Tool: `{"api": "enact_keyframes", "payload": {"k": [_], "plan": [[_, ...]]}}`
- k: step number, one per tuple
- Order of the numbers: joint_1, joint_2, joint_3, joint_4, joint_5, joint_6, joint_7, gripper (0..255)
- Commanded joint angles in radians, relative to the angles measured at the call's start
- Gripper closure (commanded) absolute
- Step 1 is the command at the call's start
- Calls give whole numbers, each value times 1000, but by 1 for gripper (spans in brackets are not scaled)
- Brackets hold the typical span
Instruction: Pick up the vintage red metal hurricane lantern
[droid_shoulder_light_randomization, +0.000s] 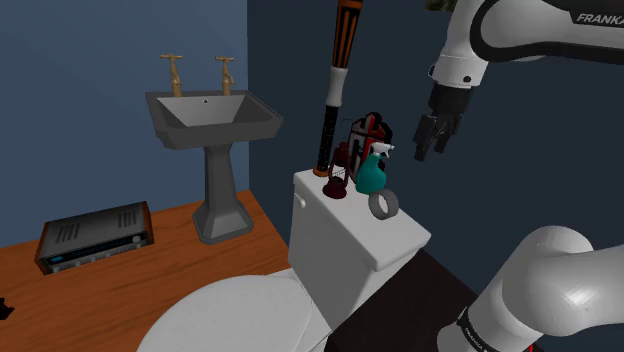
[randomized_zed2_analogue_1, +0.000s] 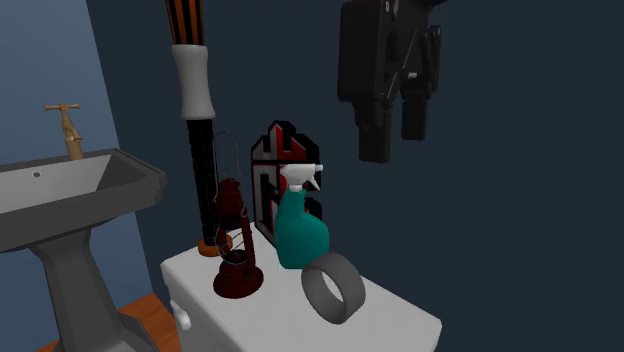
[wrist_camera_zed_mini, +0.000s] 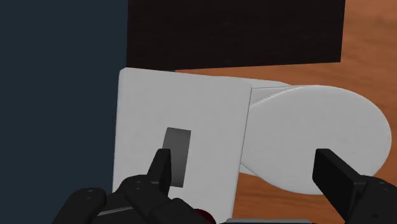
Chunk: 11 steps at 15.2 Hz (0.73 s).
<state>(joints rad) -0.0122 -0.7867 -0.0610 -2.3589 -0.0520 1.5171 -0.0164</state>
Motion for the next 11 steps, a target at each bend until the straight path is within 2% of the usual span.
{"api": "enact_keyframes", "payload": {"k": [1, 11], "plan": [[0, 0, 0, 0, 0, 0, 0, 0], [21, 146, -95, -141, -28, 526, -128, 0]]}}
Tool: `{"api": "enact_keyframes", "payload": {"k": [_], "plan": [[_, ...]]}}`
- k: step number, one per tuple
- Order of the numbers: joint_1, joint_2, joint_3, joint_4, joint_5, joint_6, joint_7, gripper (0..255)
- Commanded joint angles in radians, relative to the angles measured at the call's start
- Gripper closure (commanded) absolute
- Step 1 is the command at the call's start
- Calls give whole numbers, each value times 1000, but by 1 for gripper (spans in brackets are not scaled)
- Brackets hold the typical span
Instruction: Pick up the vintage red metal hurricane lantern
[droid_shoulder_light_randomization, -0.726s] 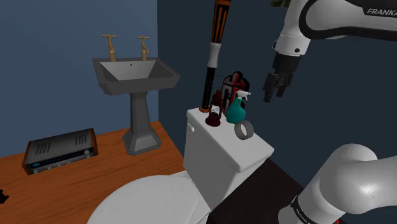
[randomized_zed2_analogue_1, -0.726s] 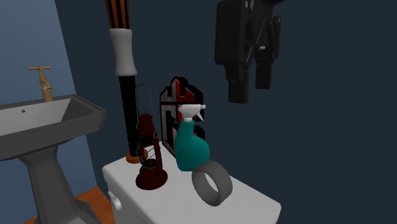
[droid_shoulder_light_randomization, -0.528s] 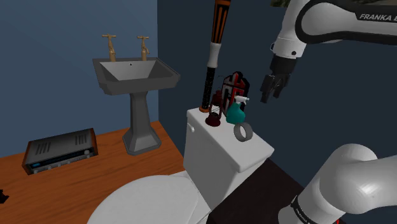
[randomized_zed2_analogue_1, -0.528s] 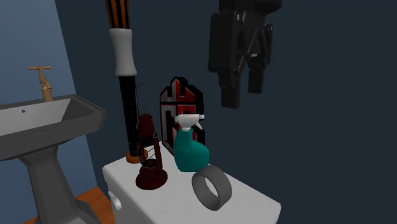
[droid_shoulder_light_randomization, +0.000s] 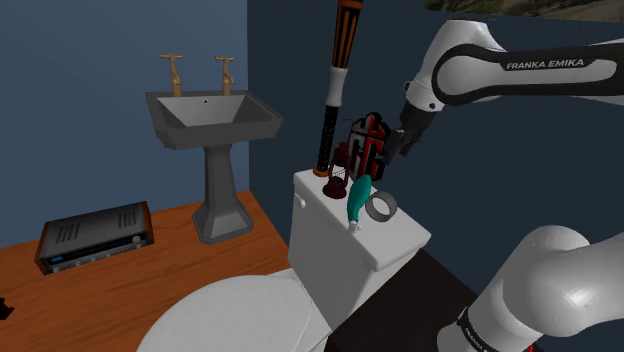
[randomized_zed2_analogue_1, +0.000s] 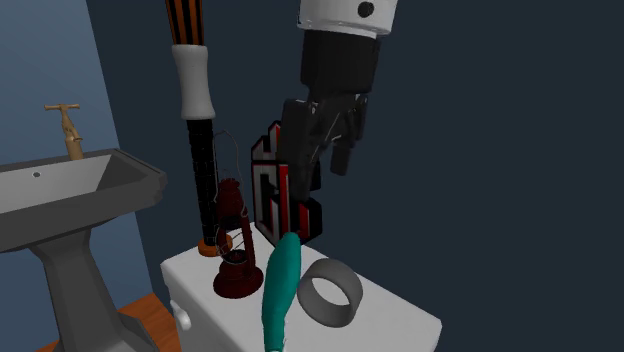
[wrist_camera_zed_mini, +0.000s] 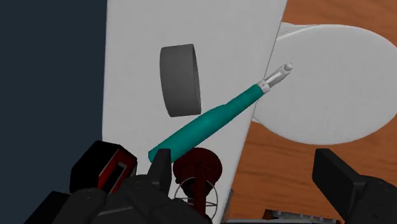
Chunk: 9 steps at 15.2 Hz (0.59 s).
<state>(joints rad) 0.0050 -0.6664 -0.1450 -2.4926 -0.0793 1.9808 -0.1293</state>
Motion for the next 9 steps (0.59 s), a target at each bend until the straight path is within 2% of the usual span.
{"api": "enact_keyframes", "payload": {"k": [1, 5, 9], "plan": [[8, 50, -22, -11, 1, 114, -30, 0], [34, 162, -67, -10, 20, 319, -94, 0], [78, 290, -120, 22, 72, 508, -179, 0]]}}
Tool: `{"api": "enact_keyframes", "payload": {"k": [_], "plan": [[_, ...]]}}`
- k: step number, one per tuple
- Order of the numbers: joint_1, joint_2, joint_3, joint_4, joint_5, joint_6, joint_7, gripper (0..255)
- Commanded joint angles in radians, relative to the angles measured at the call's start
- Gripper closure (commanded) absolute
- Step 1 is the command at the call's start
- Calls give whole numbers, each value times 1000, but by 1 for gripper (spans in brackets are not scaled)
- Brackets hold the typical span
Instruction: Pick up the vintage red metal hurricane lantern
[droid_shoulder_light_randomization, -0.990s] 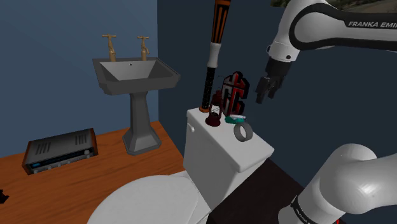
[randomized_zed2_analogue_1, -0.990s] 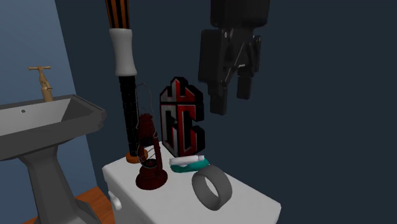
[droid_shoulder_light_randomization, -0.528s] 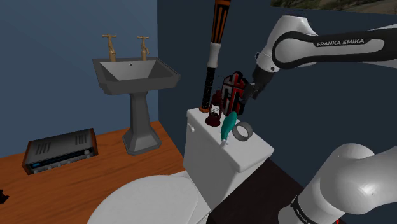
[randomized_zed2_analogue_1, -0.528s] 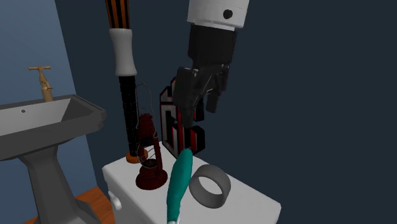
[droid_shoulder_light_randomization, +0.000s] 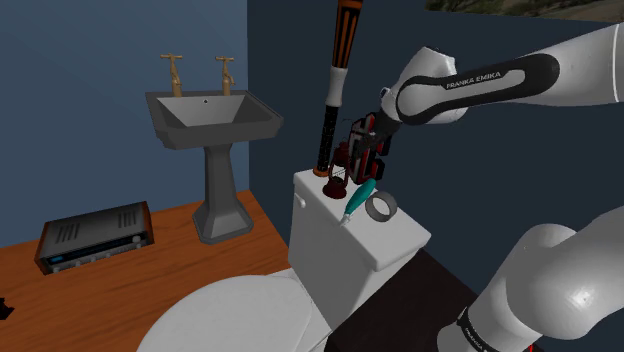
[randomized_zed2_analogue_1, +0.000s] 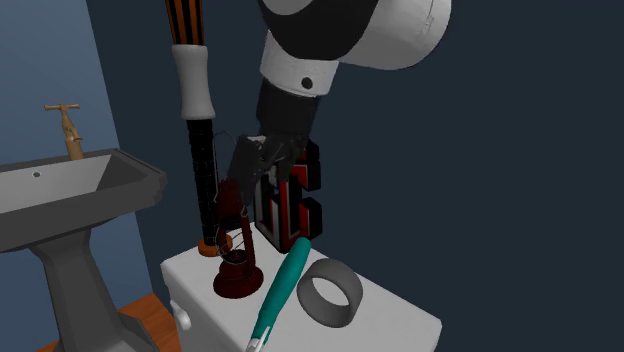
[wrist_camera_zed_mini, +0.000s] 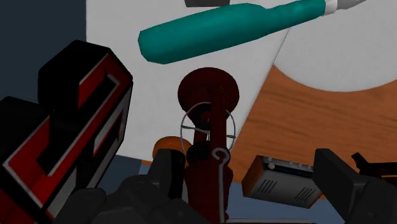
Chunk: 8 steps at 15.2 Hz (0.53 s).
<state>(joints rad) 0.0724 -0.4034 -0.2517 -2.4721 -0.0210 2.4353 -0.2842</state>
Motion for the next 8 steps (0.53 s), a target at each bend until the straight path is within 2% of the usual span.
{"api": "enact_keyframes", "payload": {"k": [1, 2, 8], "plan": [[24, 61, -28, 14, 34, 97, -50, 0], [40, 95, -43, 28, 59, 138, -80, 0], [54, 137, -58, -7, 87, 219, -108, 0]]}}
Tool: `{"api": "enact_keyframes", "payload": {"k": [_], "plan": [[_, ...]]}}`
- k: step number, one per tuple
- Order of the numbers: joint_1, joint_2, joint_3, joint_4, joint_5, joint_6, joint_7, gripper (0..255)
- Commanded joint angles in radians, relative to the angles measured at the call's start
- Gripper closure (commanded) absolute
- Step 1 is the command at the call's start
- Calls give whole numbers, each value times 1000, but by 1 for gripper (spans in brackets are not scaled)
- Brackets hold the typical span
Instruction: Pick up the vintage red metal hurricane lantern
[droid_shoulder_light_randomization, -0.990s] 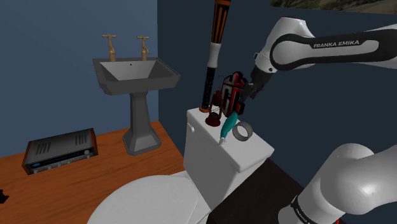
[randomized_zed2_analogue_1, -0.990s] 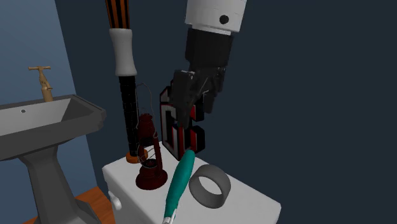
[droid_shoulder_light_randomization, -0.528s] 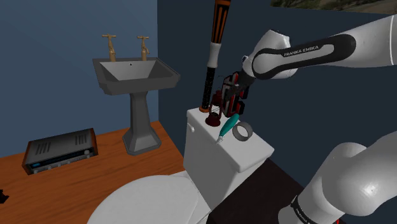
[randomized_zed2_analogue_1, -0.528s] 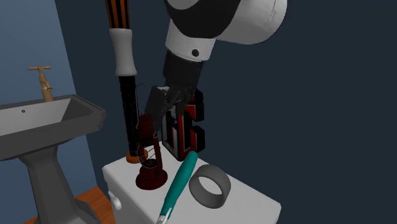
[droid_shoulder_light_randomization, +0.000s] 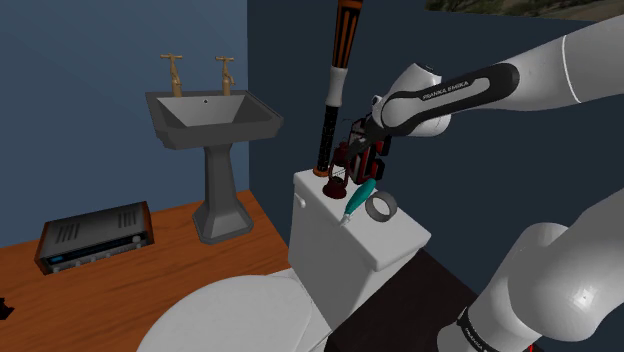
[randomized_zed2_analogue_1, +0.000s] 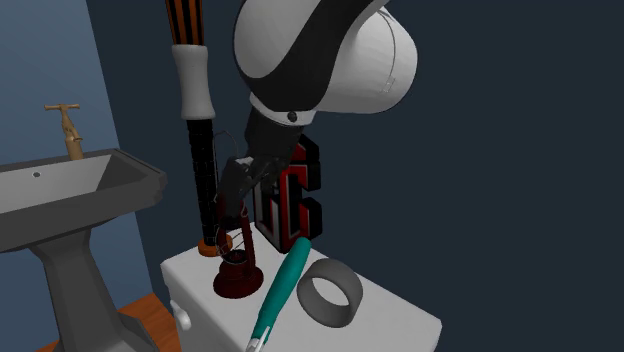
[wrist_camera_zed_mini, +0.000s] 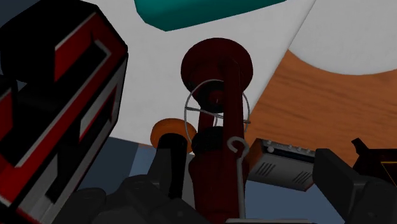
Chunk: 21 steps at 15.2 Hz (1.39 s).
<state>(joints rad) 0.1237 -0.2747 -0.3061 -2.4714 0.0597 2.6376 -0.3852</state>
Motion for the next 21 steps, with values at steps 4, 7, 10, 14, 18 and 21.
{"api": "enact_keyframes", "payload": {"k": [4, 7, 10, 14, 18, 21], "plan": [[10, 29, -11, -25, 22, 54, -21, 0], [10, 27, -12, -26, 21, 53, -21, 255], [10, 27, -12, -26, 21, 53, -22, 255], [10, 29, -12, -25, 22, 54, -21, 255], [-1, -3, 0, 3, -1, -4, 0, 255], [-7, -24, 7, 26, -14, -48, 13, 255]]}}
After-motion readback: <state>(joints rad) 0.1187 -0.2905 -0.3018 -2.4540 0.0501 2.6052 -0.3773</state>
